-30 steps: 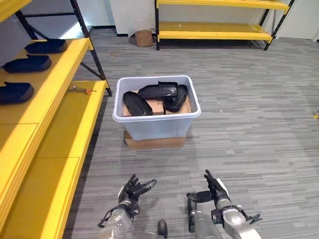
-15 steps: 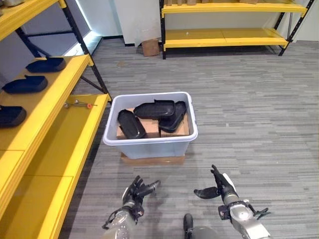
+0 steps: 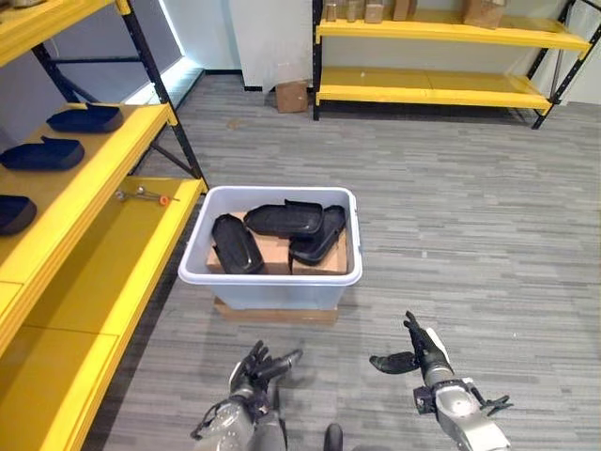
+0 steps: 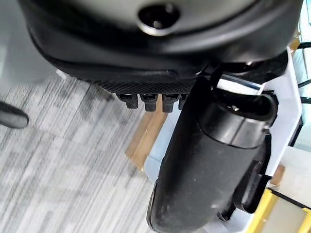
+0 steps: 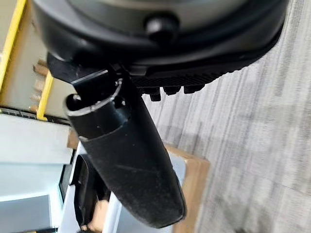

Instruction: Move parts from the plastic box to the shelf.

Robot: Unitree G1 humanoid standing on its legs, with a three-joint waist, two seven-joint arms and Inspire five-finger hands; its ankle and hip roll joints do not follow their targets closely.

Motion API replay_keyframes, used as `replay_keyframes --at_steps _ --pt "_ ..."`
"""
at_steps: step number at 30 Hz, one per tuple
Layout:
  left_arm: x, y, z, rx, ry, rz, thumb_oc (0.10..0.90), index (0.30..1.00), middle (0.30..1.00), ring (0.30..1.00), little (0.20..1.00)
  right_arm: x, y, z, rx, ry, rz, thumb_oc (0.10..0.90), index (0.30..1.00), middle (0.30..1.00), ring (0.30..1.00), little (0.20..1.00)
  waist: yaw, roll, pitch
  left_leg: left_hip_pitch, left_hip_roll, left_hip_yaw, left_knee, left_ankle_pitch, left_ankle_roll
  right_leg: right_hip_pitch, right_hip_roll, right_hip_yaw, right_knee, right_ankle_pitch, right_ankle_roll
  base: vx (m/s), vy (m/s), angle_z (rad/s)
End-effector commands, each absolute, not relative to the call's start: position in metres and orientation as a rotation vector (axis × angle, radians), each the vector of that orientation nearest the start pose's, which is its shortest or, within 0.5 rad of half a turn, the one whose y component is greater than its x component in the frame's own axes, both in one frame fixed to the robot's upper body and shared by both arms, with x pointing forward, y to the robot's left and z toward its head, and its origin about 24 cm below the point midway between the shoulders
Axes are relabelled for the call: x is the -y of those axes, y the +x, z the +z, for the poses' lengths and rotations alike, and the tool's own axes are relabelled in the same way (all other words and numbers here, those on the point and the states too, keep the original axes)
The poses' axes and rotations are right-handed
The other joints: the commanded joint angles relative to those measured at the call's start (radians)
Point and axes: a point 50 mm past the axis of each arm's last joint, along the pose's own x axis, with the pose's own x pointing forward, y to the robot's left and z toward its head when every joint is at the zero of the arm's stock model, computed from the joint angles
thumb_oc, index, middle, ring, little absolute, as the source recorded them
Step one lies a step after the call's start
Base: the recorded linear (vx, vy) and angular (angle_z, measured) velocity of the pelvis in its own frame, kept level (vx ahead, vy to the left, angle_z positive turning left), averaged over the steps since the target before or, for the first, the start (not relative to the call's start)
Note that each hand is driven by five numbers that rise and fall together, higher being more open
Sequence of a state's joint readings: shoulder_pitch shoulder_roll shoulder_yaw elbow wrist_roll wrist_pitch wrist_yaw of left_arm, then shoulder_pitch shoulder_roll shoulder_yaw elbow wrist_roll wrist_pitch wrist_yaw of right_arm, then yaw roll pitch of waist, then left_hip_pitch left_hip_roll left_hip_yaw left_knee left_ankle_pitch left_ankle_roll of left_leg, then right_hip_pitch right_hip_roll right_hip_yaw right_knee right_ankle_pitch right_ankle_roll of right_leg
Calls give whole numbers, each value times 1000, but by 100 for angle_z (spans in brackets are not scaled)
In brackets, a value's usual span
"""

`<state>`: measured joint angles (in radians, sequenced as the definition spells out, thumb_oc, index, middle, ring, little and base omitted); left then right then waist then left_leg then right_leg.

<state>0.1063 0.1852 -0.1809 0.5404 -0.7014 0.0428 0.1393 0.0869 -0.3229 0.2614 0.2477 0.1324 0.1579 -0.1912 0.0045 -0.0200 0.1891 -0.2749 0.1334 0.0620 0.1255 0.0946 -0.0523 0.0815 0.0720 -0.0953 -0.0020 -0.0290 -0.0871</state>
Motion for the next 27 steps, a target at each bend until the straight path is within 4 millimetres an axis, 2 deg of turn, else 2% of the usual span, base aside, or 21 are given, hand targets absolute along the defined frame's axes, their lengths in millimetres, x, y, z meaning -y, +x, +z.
replay_keyframes --at_steps 1,2,5,9,12,14,15,17,19,23,25,26,27 --pt "-185 211 -63 -489 -400 163 900 1000 1000 1000 1000 185 222 -18 -318 -274 -31 900 1000 1000 1000 1000 11 -23 -47 117 -42 27 -61 35 32 -12 -150 46 107 3 104 215 222 -23" --pt "-186 211 -63 -488 -402 166 900 1000 1000 1000 1000 184 221 -20 -328 -262 -38 900 1000 1000 1000 1000 14 -21 -52 133 -65 23 -67 18 48 -4 -164 58 106 12 114 237 245 -10" --pt "-186 216 -58 -469 -395 158 900 1000 1000 1000 1000 180 222 -21 -331 -256 -26 900 1000 1000 1000 1000 15 -22 -64 138 -95 46 -33 -32 70 5 -208 58 102 36 138 203 227 -10" --pt "-188 217 -58 -470 -387 172 900 1000 1000 1000 1000 174 226 -21 -324 -256 -7 900 1000 1000 1000 1000 28 -23 -74 153 -119 56 -26 -64 90 10 -238 64 106 64 158 139 146 10" --pt "-190 216 -59 -472 -384 182 900 1000 1000 1000 1000 169 227 -22 -327 -249 4 900 1000 1000 1000 1000 35 -20 -85 174 -142 58 -29 -86 106 -2 -261 68 146 111 175 108 109 -7" --pt "-191 216 -58 -469 -386 184 900 1000 1000 1000 1000 167 227 -21 -324 -245 14 900 1000 1000 1000 1000 35 -10 -87 196 -150 59 -40 -93 119 -28 -271 71 213 154 180 98 138 -8" --pt "-191 216 -58 -473 -379 179 900 1000 1000 1000 1000 166 226 -22 -326 -246 18 900 1000 1000 1000 1000 23 3 -80 219 -152 53 -45 -100 132 -67 -267 78 323 193 175 74 122 -2" --pt "-191 216 -59 -477 -374 174 900 1000 1000 1000 1000 166 226 -22 -326 -247 16 900 1000 1000 1000 1000 15 10 -74 231 -152 51 -47 -104 137 -84 -260 79 369 202 171 59 97 9" --pt "-189 217 -59 -479 -370 165 900 1000 1000 1000 1000 167 224 -23 -334 -250 11 900 1000 1000 1000 1000 6 21 -67 259 -149 58 -56 -115 144 -115 -270 43 420 200 168 82 95 9" --pt "-187 220 -58 -476 -373 152 900 1000 1000 1000 1000 168 221 -27 -351 -242 2 900 1000 1000 1000 1000 -10 27 -53 305 -143 81 -71 -130 139 -177 -280 -33 383 184 164 88 20 -7" --pt "-186 218 -59 -480 -381 156 900 1000 1000 1000 1000 167 222 -27 -351 -242 7 900 1000 1000 1000 1000 -16 29 -45 323 -134 86 -77 -139 130 -188 -289 -34 321 188 169 90 -100 -7" --pt "-187 217 -60 -482 -389 165 900 1000 1000 1000 1000 165 223 -26 -346 -244 16 900 1000 1000 1000 1000 -19 28 -42 337 -122 89 -83 -144 119 -211 -300 -12 263 205 178 82 -119 -3" --pt "-187 217 -60 -482 -389 165 900 1000 1000 1000 1000 165 223 -26 -346 -244 16 900 1000 1000 1000 1000 -18 28 -41 339 -122 90 -84 -144 119 -210 -299 -11 262 206 178 99 -134 -11"
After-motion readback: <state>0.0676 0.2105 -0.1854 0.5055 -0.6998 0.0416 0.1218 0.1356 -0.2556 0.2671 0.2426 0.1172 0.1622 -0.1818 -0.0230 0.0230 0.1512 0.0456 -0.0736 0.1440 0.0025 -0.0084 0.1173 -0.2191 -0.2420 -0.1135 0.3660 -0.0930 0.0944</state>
